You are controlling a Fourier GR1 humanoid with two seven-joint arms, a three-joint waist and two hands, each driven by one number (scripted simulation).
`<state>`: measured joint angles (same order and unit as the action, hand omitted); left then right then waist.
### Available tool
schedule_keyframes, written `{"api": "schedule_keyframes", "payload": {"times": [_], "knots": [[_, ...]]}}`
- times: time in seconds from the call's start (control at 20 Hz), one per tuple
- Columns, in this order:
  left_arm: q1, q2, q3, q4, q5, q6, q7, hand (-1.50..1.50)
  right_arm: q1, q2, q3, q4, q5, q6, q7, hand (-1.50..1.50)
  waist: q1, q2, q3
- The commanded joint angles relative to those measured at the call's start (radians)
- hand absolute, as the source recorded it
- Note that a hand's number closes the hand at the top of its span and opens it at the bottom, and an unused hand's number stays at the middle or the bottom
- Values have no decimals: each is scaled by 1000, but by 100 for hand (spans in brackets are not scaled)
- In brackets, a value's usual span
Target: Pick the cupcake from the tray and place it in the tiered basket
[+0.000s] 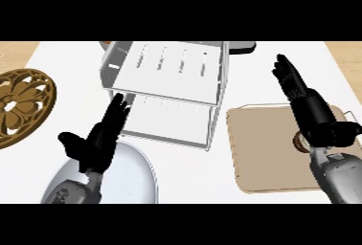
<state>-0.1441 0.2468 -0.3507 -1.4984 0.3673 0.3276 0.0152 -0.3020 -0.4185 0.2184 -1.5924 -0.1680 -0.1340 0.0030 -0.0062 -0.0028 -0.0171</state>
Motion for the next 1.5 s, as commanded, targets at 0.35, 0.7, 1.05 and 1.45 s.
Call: {"api": "schedule_keyframes", "payload": {"times": [0.35, 0.7, 1.05, 1.45], "knots": [[6, 112, -31, 39, -64, -155, -91, 0, -30, 81, -241, 434, 106, -413, 93, -150, 38, 23, 17], [50, 97, 2, 131, -73, -208, -197, 0, -152, 105, -265, 539, 149, -432, -156, -150, 19, 7, 16], [32, 115, 5, 90, -78, -186, -132, 0, -113, -194, -56, 490, 422, -320, 292, -150, -11, -6, 5], [40, 102, 1, 82, -66, -184, -123, 0, -157, -314, 194, 417, 533, 117, 705, -150, -6, -10, 3]]}}
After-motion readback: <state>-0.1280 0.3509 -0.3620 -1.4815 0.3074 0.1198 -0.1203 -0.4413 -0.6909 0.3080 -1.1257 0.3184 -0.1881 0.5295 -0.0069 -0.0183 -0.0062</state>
